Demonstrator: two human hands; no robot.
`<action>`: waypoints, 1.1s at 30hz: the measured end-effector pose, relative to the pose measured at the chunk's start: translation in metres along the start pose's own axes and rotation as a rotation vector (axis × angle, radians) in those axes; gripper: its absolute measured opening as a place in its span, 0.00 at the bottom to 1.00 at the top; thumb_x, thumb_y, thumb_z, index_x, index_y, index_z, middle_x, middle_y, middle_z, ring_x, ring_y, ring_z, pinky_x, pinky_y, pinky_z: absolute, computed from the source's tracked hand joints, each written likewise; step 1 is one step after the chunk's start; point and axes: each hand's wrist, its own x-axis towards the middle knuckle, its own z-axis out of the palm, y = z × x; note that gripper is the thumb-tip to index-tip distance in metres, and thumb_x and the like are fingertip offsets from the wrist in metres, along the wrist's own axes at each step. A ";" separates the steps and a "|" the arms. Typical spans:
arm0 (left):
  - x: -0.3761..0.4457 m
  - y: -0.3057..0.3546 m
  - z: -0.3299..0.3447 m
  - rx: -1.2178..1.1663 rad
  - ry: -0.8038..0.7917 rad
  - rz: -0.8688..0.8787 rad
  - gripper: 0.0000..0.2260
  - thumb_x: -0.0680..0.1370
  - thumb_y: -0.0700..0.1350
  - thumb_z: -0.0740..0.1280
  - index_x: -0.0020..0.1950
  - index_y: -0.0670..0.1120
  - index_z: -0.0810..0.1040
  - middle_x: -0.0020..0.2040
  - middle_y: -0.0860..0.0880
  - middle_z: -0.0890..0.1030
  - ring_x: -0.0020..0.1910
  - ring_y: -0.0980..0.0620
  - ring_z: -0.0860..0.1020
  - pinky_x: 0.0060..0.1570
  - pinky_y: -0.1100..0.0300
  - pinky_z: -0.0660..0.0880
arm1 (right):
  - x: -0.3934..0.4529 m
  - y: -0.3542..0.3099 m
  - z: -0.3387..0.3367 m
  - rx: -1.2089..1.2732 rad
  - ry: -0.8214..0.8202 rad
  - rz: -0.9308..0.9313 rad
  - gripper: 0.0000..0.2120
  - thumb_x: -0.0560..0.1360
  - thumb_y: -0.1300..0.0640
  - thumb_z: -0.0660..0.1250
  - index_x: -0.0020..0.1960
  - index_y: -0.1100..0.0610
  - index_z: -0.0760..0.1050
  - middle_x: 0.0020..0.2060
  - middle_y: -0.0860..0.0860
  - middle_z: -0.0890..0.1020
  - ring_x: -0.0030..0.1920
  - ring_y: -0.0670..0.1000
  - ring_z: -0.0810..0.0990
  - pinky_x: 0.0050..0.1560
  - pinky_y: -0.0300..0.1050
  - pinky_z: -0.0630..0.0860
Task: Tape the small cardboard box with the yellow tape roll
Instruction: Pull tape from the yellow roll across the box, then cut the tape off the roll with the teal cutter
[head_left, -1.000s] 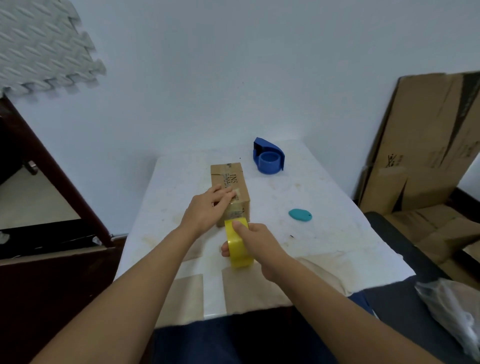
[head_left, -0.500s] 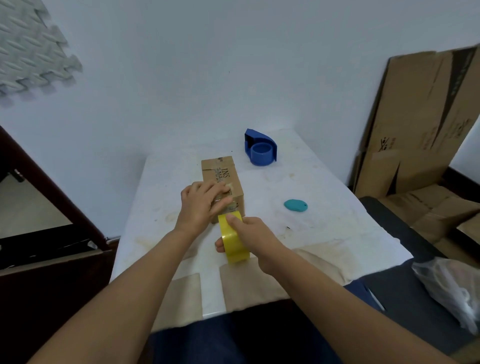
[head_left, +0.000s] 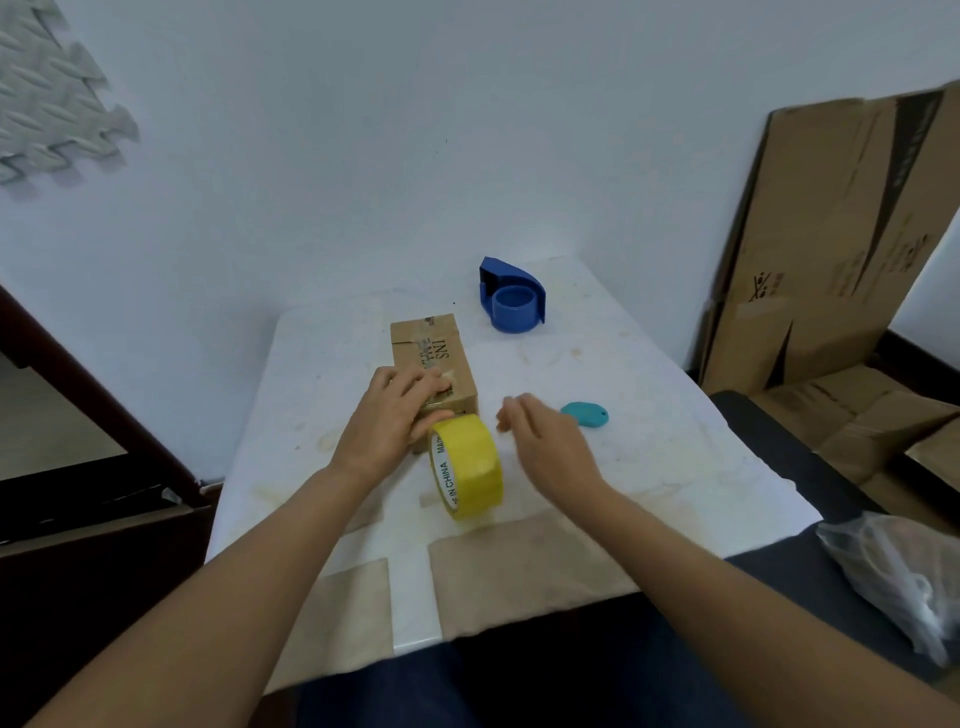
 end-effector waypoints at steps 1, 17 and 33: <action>0.000 0.000 0.000 -0.016 0.004 -0.001 0.20 0.77 0.59 0.60 0.63 0.49 0.75 0.59 0.51 0.77 0.55 0.46 0.70 0.52 0.53 0.74 | 0.009 0.009 -0.008 -0.056 0.056 -0.020 0.14 0.81 0.51 0.56 0.47 0.58 0.76 0.46 0.54 0.83 0.49 0.56 0.78 0.50 0.52 0.74; 0.001 0.006 -0.012 -0.123 -0.073 -0.077 0.20 0.76 0.59 0.61 0.68 0.56 0.71 0.60 0.56 0.74 0.55 0.53 0.65 0.54 0.56 0.72 | 0.045 0.041 -0.031 0.231 -0.079 0.242 0.12 0.80 0.53 0.61 0.55 0.60 0.77 0.43 0.55 0.84 0.37 0.51 0.82 0.42 0.47 0.79; 0.027 0.044 -0.005 -0.301 -0.190 -0.020 0.20 0.76 0.55 0.67 0.68 0.57 0.72 0.65 0.56 0.73 0.62 0.55 0.65 0.61 0.63 0.64 | 0.010 0.048 -0.040 0.690 -0.079 0.189 0.13 0.83 0.55 0.55 0.60 0.60 0.73 0.45 0.53 0.84 0.37 0.46 0.78 0.41 0.40 0.74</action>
